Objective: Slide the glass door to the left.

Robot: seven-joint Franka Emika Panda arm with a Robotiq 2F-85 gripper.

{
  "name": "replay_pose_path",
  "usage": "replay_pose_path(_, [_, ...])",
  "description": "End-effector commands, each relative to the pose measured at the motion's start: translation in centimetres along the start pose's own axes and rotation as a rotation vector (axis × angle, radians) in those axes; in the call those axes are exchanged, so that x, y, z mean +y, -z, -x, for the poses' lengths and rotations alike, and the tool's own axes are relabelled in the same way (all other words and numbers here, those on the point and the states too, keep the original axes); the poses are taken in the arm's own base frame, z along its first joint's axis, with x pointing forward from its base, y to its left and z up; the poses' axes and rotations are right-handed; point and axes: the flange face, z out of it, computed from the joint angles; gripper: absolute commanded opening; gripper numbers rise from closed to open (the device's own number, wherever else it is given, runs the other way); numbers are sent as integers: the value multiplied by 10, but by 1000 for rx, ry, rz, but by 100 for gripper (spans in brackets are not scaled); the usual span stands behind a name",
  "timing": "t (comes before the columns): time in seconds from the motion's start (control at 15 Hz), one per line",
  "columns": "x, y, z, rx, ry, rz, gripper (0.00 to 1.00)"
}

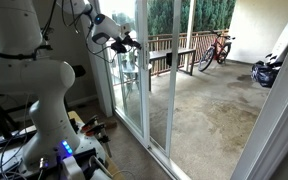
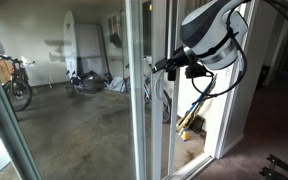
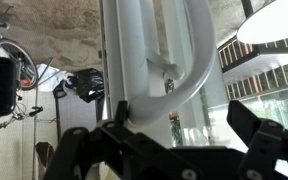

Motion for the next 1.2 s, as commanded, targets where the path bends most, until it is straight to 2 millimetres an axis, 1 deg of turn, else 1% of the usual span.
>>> replay_pose_path(0.0, [-19,45,54,-125,-75,-95,100])
replay_pose_path(0.07, [-17,51,78,-187,-81,-107,100])
replay_pose_path(0.27, [-20,73,137,-299,-98,-95,100])
replay_pose_path(0.33, [-20,78,150,-327,-102,-92,100])
replay_pose_path(0.4, [-20,81,158,-339,-117,-80,100])
replay_pose_path(0.53, [-16,81,166,-358,-151,-60,100])
replay_pose_path(0.6, [-15,82,162,-346,-178,-45,100])
replay_pose_path(0.67, [-9,75,155,-340,-203,-37,100])
replay_pose_path(0.8, [-5,74,150,-335,-236,-27,100])
replay_pose_path(0.87, [-12,68,159,-343,-197,-25,100])
replay_pose_path(0.93, [-11,67,157,-341,-204,-23,100])
replay_pose_path(1.13, [-12,67,159,-344,-199,-23,100])
